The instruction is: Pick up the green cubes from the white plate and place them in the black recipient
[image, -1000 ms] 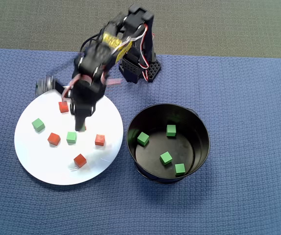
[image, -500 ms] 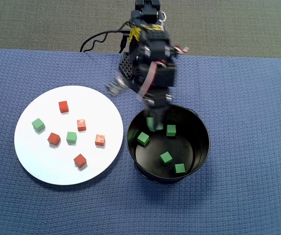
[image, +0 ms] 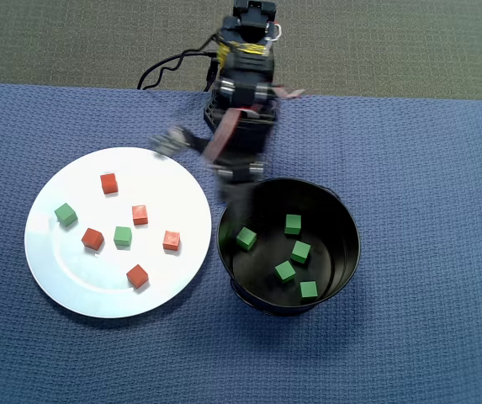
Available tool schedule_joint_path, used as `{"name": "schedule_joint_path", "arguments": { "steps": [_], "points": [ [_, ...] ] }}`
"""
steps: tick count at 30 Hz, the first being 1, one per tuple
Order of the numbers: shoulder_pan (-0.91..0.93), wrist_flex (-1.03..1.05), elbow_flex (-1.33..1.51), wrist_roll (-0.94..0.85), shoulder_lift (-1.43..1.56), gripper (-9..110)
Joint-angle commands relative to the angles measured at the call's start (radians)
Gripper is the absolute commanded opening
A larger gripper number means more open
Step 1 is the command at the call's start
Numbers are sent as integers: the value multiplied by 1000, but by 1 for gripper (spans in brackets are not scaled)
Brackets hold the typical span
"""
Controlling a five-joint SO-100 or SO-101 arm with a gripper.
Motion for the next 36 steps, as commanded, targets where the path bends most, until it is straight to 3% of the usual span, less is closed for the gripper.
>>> {"name": "schedule_joint_path", "arguments": {
  "steps": [1,6,17,36],
  "points": [
    [342,-166,37,-97,-15,21],
    [495,-259,55,-141,-189,28],
    [488,-302,-8,-112,-407,27],
    [448,-84,-359,-124,-706,27]
  ]
}}
